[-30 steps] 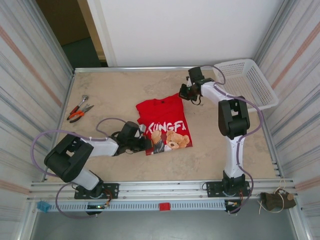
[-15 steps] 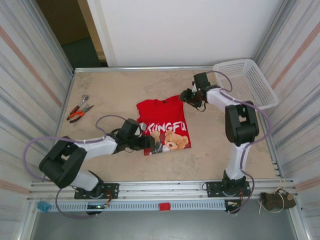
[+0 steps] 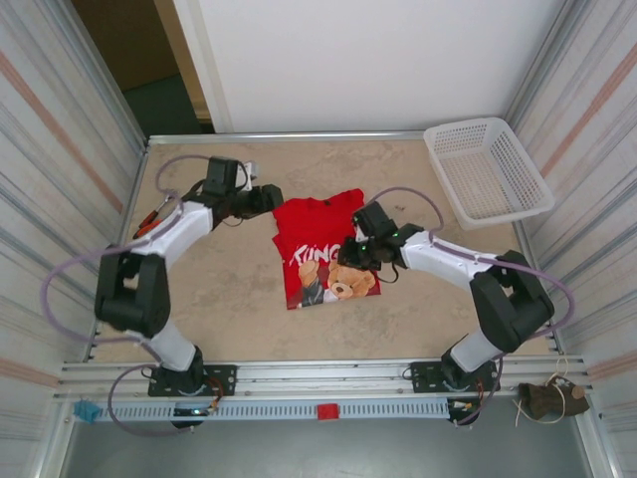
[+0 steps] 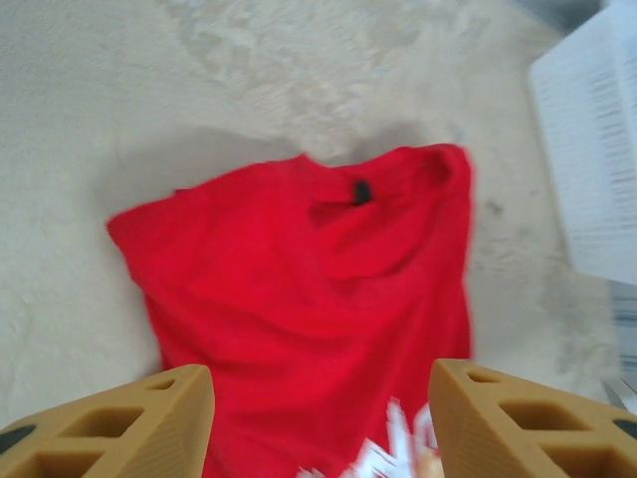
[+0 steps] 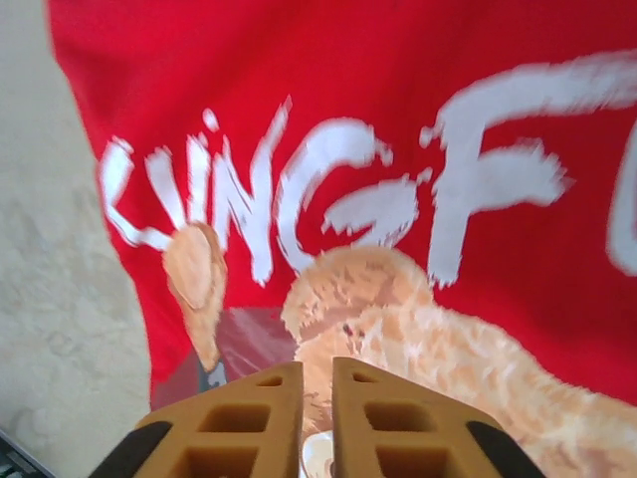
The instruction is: Fold the inside-out t-shirt
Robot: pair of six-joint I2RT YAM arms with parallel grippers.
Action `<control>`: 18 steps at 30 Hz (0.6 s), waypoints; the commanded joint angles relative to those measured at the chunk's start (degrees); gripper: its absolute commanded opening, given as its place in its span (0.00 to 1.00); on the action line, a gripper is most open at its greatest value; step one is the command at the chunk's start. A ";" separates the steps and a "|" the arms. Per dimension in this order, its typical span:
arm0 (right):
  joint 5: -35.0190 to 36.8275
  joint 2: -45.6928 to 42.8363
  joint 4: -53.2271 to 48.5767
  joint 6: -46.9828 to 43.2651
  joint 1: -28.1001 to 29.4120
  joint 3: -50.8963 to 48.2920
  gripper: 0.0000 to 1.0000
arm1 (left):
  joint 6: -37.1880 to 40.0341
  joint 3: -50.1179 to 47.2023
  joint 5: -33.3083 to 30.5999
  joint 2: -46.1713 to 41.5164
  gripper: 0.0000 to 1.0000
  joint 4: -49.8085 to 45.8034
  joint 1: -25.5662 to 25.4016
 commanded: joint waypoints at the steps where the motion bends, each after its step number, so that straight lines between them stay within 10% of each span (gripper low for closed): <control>1: 0.25 2.23 4.37 2.93 3.44 0.47 0.08 | 8.31 5.74 1.11 7.24 0.56 -6.93 0.26; 13: 1.22 10.11 6.19 6.09 10.27 0.36 0.00 | 8.91 14.24 1.38 20.03 0.50 -4.90 0.35; 18: 0.87 12.45 7.17 8.50 10.29 -1.25 0.00 | 8.18 17.39 2.03 23.05 0.27 -4.45 0.35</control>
